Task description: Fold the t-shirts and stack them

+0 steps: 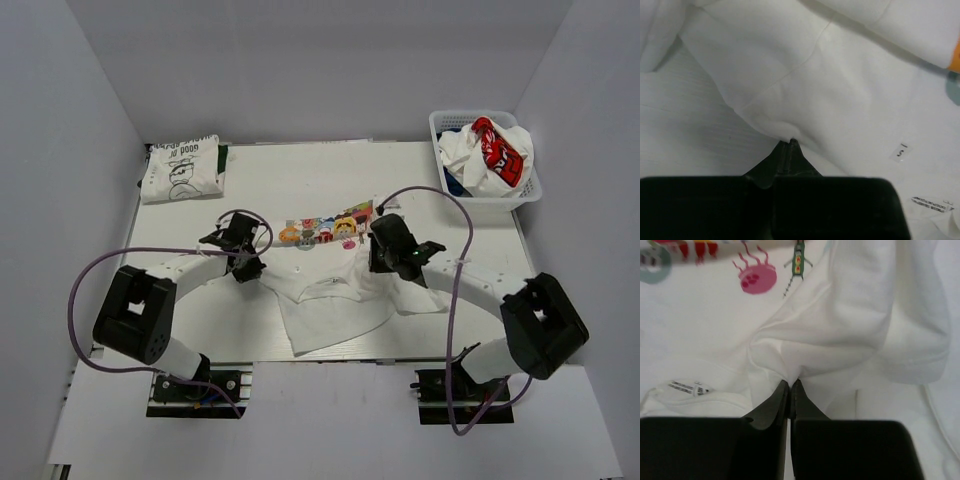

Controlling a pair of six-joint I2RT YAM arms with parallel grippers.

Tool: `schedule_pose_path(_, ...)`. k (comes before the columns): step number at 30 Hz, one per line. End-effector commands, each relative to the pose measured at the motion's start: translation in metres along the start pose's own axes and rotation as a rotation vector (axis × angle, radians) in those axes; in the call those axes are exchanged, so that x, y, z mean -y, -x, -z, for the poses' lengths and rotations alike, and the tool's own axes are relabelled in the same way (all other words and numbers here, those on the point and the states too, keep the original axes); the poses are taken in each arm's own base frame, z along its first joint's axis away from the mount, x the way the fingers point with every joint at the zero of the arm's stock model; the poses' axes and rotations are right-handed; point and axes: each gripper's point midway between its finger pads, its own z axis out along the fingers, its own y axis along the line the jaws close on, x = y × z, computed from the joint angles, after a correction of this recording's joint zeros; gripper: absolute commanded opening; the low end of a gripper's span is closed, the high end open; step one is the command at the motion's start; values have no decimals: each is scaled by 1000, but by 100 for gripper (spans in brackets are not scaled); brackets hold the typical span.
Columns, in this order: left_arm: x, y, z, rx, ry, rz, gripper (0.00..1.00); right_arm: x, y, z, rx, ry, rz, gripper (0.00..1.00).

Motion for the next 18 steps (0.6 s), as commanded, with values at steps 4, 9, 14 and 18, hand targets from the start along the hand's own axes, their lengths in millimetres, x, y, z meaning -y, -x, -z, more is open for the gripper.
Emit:
schedule_pose_path(4, 44, 68, 98, 363, -306, 39, 0, -22, 88, 62, 364, 107, -27, 0)
schedule_pose_path(9, 62, 90, 181, 514, -520, 54, 0, -37, 120, 133, 528, 251, 24, 0)
schedule_pose_path(14, 69, 98, 252, 602, -673, 45, 0, -44, 144, 217, 714, 385, 74, 0)
schedule_pose_path(18, 66, 104, 334, 712, -816, 41, 0, -38, 164, 324, 964, 515, 75, 0)
